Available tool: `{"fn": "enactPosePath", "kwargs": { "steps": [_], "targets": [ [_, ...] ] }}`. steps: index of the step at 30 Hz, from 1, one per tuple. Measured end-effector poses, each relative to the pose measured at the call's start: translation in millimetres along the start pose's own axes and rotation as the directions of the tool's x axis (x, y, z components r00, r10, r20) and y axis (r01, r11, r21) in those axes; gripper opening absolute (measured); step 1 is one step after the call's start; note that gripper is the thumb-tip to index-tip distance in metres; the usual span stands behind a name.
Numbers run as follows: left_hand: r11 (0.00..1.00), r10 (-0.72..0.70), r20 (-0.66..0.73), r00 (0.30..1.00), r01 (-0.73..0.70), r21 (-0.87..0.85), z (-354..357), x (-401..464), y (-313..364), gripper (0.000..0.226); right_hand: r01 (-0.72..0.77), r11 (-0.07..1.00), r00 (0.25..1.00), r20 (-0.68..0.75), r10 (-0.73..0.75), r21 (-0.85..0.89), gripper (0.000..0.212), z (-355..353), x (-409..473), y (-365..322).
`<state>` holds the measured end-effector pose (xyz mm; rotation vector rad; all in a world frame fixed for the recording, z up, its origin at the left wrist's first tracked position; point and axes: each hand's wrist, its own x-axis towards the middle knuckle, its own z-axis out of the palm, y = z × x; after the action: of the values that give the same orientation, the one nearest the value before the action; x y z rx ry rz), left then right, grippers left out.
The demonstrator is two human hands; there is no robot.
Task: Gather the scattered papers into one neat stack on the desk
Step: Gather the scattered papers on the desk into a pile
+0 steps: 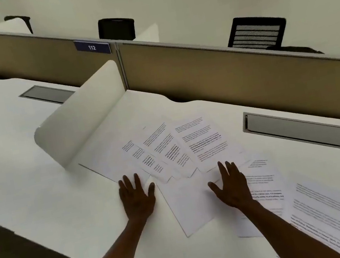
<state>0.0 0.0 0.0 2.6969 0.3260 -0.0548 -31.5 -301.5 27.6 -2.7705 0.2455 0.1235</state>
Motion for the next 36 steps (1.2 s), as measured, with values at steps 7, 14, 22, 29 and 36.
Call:
{"fn": "enactPosePath", "kwargs": {
  "steps": [7, 14, 22, 29, 36],
  "targets": [
    [0.983, 0.171, -0.046, 0.984, -0.174, -0.055, -10, -2, -32, 0.057, 0.005, 0.996, 0.991, 0.134, 0.007, -0.089, 0.086, 14, 12, -17],
    [0.937, 0.330, -0.102, 0.938, -0.339, -0.088, -27, -11, -76, 0.046, 0.054, 0.989, 0.994, 0.098, -0.040, -0.138, 0.082, 23, 21, -28],
    [0.959, 0.165, -0.061, 0.984, -0.175, -0.222, -37, -52, -102, 0.045, 0.359, 0.932, 0.933, 0.033, -0.358, -0.043, 0.073, 44, 1, -86],
    [0.954, 0.139, -0.143, 0.980, -0.171, -0.246, -26, -77, -94, 0.042, 0.431, 0.902, 0.892, 0.138, -0.430, 0.021, 0.078, 73, -26, -115],
    [0.953, -0.239, -0.126, 0.963, 0.207, -0.223, -28, -67, -76, 0.079, 0.481, 0.876, 0.855, 0.237, -0.461, -0.029, 0.102, 90, -48, -119]
  ]
}}
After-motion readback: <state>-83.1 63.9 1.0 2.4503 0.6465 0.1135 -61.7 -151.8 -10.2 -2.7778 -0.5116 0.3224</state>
